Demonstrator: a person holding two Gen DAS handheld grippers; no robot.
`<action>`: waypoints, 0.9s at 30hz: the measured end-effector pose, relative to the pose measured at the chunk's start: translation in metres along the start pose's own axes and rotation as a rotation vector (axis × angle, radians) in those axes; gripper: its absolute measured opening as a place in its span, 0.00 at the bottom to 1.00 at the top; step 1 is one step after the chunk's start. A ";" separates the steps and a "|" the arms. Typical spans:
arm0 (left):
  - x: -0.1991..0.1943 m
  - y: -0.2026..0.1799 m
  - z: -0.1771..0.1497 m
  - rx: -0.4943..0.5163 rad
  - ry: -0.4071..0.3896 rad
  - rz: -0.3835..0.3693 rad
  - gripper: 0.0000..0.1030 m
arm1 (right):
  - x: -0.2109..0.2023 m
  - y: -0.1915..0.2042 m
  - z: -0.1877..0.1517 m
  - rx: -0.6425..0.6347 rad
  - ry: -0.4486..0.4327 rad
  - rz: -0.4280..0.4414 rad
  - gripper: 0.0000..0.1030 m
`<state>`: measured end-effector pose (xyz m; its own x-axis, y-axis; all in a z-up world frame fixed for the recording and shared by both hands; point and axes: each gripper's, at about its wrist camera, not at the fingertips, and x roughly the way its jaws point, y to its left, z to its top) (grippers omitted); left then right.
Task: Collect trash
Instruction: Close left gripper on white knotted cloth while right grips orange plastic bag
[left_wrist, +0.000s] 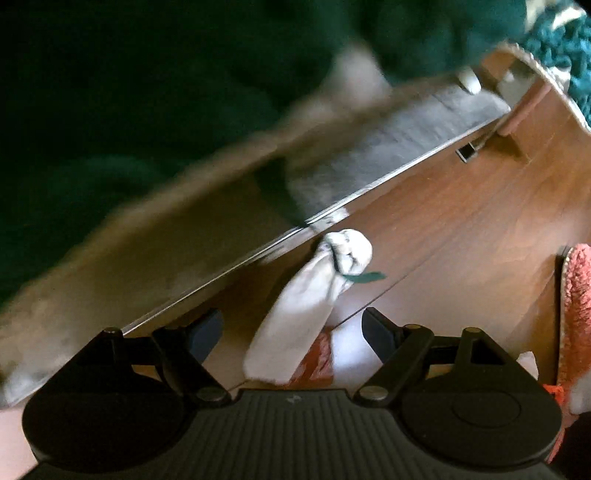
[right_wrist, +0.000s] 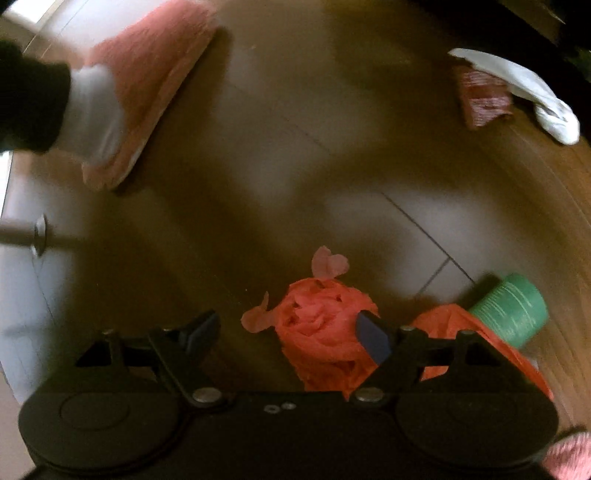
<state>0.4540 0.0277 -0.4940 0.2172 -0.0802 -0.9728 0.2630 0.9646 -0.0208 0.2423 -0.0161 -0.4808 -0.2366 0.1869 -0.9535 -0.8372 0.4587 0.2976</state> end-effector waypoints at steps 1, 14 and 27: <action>0.006 -0.004 0.002 0.016 0.002 0.003 0.80 | 0.002 0.000 -0.001 -0.021 -0.007 -0.009 0.82; 0.033 -0.040 0.002 0.089 -0.049 0.092 0.81 | 0.020 -0.001 -0.003 -0.194 0.022 -0.048 0.75; 0.057 -0.036 -0.006 -0.012 0.075 0.081 0.30 | 0.028 0.009 -0.019 -0.337 0.027 -0.069 0.64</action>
<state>0.4514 -0.0097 -0.5498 0.1664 0.0164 -0.9859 0.2364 0.9700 0.0561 0.2188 -0.0232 -0.5061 -0.1829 0.1403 -0.9731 -0.9665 0.1555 0.2041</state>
